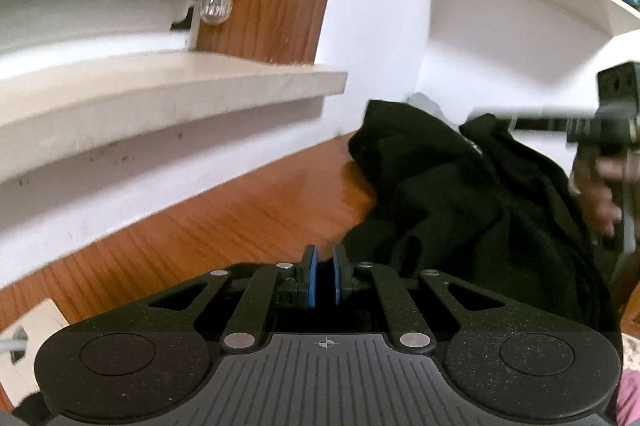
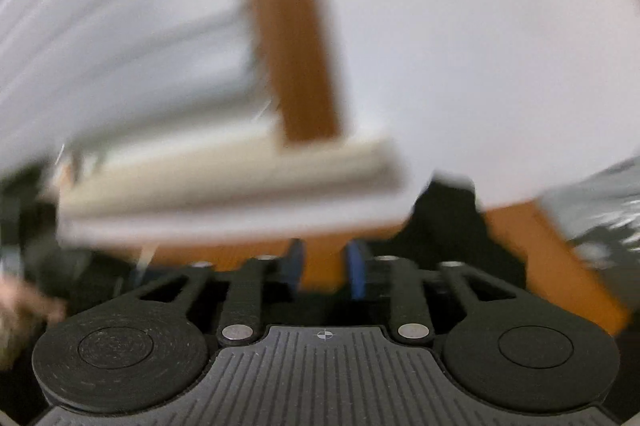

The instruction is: Fold clothes

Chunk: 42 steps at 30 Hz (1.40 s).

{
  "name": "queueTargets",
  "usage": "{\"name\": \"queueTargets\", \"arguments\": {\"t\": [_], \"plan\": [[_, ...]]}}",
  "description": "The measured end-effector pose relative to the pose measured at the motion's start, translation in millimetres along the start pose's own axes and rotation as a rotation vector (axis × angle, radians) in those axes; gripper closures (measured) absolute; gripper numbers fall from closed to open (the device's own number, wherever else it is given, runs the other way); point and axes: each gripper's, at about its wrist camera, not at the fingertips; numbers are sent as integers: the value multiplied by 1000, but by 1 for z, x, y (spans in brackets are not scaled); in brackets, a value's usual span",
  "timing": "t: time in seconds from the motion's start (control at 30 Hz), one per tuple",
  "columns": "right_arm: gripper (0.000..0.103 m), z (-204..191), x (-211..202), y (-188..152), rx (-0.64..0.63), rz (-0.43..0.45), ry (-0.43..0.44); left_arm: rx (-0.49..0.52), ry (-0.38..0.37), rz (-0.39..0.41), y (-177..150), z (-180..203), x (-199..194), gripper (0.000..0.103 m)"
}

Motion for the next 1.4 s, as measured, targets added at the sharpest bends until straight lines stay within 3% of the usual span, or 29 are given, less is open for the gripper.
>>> {"name": "queueTargets", "arguments": {"t": [0.07,0.17,0.2,0.3,0.43,0.5,0.53,0.57,0.63,0.73,0.83,0.9,1.03,1.13,1.2,1.33,1.4], "plan": [[67,27,-10,10,79,56,-116,-9,-3,-4,0,-2,2,96],[67,69,-1,9,178,8,-265,-8,-2,-9,-1,-2,3,96],[66,80,5,5,213,-21,-271,-10,-2,-12,-1,-3,4,96],[51,98,18,-9,289,-65,-261,-22,-3,-20,-1,-5,5,96],[35,91,45,-17,221,-130,-335,-31,-2,-28,-1,-6,8,96],[35,92,54,-24,190,-186,-360,-30,-2,-27,-1,-6,8,96],[41,90,56,-26,169,-208,-371,-29,-3,-26,-1,-6,7,96],[61,84,54,-28,142,-193,-366,-28,-3,-25,-1,-6,7,96],[90,75,48,-22,147,-135,-303,-15,5,-19,0,-4,5,96],[92,62,38,-14,154,-48,-207,-5,17,11,4,0,-2,96],[93,13,30,-10,50,-16,-38,-14,24,65,11,3,-11,96],[93,-28,38,-21,-71,-86,56,-13,19,85,14,7,-14,96],[94,-73,56,-63,-266,-243,81,20,-1,80,13,19,-13,96],[93,-74,55,-70,-260,-240,88,40,-8,52,8,25,-5,96],[85,-74,51,-66,-245,-240,111,53,-4,29,4,25,1,96],[58,-64,46,-51,-163,-194,105,52,-2,4,0,24,7,96],[54,-58,44,-43,-113,-165,94,46,-7,3,-2,23,5,96]]}}
Point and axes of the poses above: each gripper's, at about its wrist camera, not at the fingertips, and x roughly the way its jaws point, z to its right, y to its top, and after that the axes turned 5 degrees about x, right-handed
